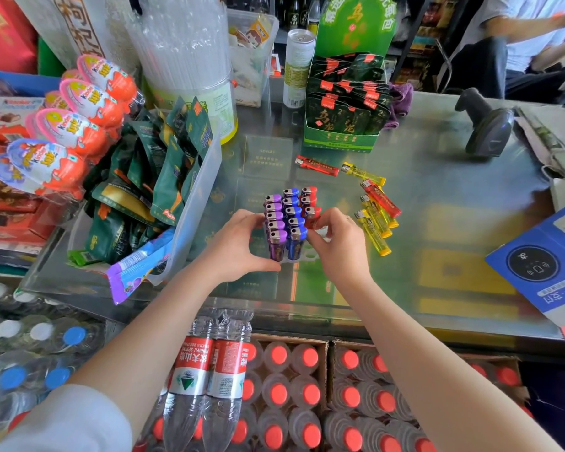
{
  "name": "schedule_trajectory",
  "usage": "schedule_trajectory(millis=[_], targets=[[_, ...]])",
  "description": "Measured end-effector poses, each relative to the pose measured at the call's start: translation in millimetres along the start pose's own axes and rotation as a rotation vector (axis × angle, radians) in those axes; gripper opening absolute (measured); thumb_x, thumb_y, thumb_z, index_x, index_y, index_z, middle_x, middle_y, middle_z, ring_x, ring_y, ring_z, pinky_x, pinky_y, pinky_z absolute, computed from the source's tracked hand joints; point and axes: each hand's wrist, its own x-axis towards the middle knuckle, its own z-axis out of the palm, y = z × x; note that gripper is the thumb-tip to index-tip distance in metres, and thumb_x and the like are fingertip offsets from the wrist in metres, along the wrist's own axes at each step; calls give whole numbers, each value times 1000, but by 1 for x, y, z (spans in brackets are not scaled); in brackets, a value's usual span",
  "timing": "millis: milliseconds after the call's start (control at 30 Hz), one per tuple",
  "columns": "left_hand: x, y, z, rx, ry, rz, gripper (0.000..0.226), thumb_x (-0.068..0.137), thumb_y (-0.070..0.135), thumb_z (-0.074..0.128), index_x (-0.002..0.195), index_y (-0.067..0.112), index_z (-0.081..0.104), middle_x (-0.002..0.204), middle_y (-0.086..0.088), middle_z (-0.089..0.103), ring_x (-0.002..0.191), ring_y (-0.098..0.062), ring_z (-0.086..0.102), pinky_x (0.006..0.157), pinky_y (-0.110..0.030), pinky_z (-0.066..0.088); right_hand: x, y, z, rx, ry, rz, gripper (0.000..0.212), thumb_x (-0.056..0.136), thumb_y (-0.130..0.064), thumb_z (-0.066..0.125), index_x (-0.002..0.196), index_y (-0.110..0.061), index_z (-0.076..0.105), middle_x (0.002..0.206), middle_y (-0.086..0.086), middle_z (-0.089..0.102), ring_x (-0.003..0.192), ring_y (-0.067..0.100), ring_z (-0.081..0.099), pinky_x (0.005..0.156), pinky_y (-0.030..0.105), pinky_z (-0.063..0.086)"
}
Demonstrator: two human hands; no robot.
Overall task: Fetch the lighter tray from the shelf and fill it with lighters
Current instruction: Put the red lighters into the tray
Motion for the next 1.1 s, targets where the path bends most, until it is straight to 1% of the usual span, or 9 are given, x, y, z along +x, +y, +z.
schedule_trajectory(millis=[133, 233, 300, 500, 667, 800, 867, 1000, 1100], targets=[[0, 1, 0, -12, -2, 17, 73, 58, 35, 81, 120, 21, 46, 118, 4, 43, 106, -13, 45, 92, -34, 39, 10, 15, -25, -108, -20, -89, 24, 77, -26, 71, 95, -12, 64, 93, -4, 57, 93, 14, 45, 77, 26, 33], [2, 3, 1, -21, 23, 47, 81, 58, 34, 82, 126, 23, 41, 122, 5, 46, 109, -12, 45, 90, -29, 36, 27, 39, -47, -130, 216, 12, 13, 85, -17, 59, 94, -9, 65, 99, 10, 65, 97, 31, 52, 79, 30, 37], [3, 6, 1, -16, 36, 44, 84, 58, 34, 82, 129, 25, 38, 115, 12, 45, 105, -10, 43, 85, -26, 34, 38, 57, -54, -221, 278, 141, 19, 89, -15, 52, 103, -8, 63, 107, 18, 62, 101, 38, 48, 83, 38, 38], [6, 14, 3, -4, 32, 52, 84, 59, 35, 82, 130, 26, 37, 101, 17, 40, 98, -9, 43, 80, -27, 33, 59, 77, -53, -303, 160, 221, 23, 85, -11, 56, 106, -8, 64, 103, 21, 63, 99, 40, 50, 84, 40, 41], [6, 15, 5, -1, 49, 65, 82, 60, 35, 81, 130, 28, 38, 93, 28, 39, 94, -9, 42, 77, -27, 32, 54, 57, -56, -198, 200, 155, 21, 81, -8, 61, 101, -6, 64, 99, 16, 64, 89, 33, 56, 76, 34, 42], [6, 14, 6, -12, 69, 84, 81, 59, 35, 82, 129, 28, 40, 94, 31, 38, 93, -10, 42, 76, -29, 32, 26, 30, -50, 122, 170, 162, 15, 80, -13, 67, 92, -16, 60, 81, -7, 61, 61, 7, 51, 60, 15, 40], [6, 13, 6, -19, 76, 85, 81, 58, 35, 82, 128, 28, 41, 95, 30, 39, 94, -10, 42, 77, -30, 33, 8, 21, -43, 260, 144, 176, 17, 77, -11, 70, 83, -18, 56, 69, -9, 60, 52, -1, 50, 51, 7, 39], [5, 11, 8, -27, 88, 80, 81, 58, 36, 82, 128, 28, 41, 99, 20, 45, 94, -10, 43, 78, -31, 35, -14, 20, -25, 343, 77, 196, 21, 72, -9, 74, 73, -17, 54, 63, -9, 58, 53, -4, 52, 52, 7, 40], [5, 7, 10, -51, 95, 71, 82, 57, 36, 82, 128, 29, 41, 104, 9, 48, 94, -9, 44, 79, -29, 35, -16, 21, -17, 347, 54, 210, 21, 72, -12, 75, 77, -9, 55, 66, -3, 60, 56, 3, 51, 56, 12, 42]])
